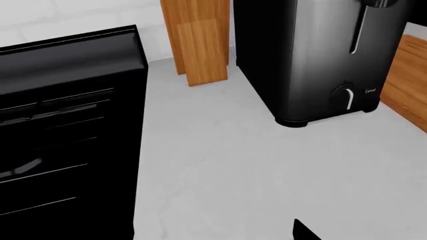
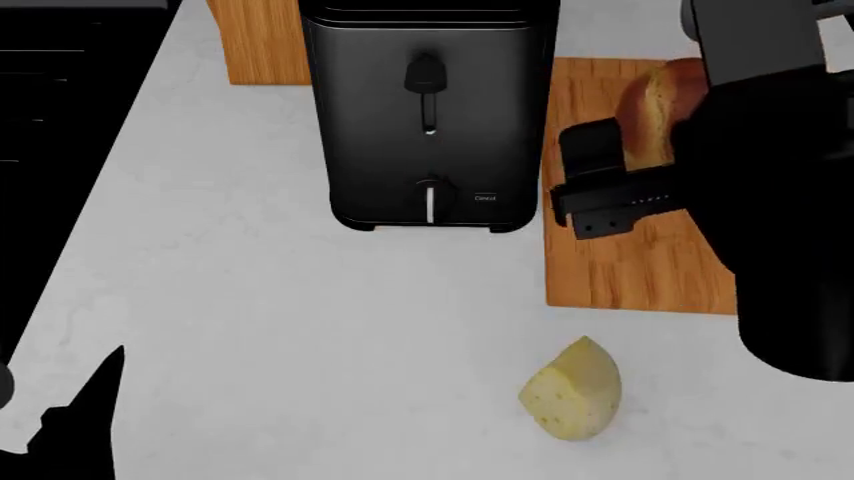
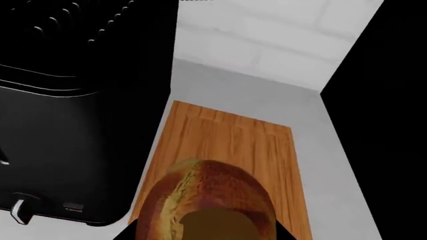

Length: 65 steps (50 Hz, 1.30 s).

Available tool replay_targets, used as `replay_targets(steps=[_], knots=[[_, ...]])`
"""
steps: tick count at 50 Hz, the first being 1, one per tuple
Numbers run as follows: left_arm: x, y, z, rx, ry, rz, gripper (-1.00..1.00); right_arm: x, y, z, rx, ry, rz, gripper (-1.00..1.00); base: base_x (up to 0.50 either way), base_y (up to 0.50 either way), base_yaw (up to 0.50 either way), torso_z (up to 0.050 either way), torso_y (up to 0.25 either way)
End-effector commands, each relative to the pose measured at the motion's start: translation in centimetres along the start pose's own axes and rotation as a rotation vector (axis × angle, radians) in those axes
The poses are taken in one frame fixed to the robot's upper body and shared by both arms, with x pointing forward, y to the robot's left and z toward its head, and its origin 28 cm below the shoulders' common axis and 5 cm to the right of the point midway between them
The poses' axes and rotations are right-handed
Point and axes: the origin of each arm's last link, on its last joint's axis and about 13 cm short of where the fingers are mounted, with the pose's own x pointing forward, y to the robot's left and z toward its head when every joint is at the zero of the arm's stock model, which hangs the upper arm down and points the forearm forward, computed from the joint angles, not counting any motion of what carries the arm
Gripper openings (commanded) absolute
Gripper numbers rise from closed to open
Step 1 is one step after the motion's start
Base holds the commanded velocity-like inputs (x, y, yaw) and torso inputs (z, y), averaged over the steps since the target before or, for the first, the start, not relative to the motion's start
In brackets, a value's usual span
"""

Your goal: Place the bread and cheese on the cutting board.

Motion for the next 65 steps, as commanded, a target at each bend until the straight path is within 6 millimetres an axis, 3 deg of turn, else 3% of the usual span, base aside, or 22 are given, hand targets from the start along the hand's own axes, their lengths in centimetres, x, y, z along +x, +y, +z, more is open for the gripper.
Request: replay_targets(steps=[1,14,21,26,37,48,54,55,65], knots=[[0.7,0.8,1.4,-0.058,-0.054,0.007,1.00,2.3,-1.5,-0.2,0.023,0.031,-0.046,-1.00,0.00,0.00,0.00,0.000,0.000],[0.5,0.8,1.2,-0.056,-0.053,0.007,1.00,9.0,-0.1,0.9,0.003,0.101,-0.046,-1.00,0.00,0.00,0.00,0.000,0.000],[0.3,1.0,0.9,-0.056,-0.048,0.014,1.00,10.8,0.5,0.4,-0.011,0.130,-0.051,-1.00,0.00,0.00,0.00,0.000,0.000],[0.2,0.9,0.8,-0.057,-0.045,0.010,1.00,10.9,0.4,-0.4,-0.039,0.143,-0.070,-1.00,0.00,0.00,0.00,0.000,0.000],[0.1,0.9,1.0,-0.054,-0.042,0.009,1.00,11.0,-0.7,-0.4,-0.017,0.150,-0.114,-1.00,0.00,0.00,0.00,0.000,0.000],[0.3,0.8,0.8,-0.054,-0.037,0.005,1.00,11.0,-0.4,-2.4,-0.007,0.181,-0.099,-1.00,0.00,0.00,0.00,0.000,0.000],[0.4,0.7,0.6,-0.052,-0.033,0.002,1.00,10.7,-0.6,-2.3,0.006,0.181,-0.110,-1.00,0.00,0.00,0.00,0.000,0.000],[0.4,0.6,0.6,-0.052,-0.033,0.001,1.00,10.7,-0.7,-2.3,0.009,0.181,-0.108,1.00,0.00,0.00,0.00,0.000,0.000],[0.5,0.5,0.5,-0.055,-0.033,-0.003,1.00,10.2,-1.2,-1.8,0.016,0.167,-0.128,1.00,0.00,0.00,0.00,0.000,0.000]])
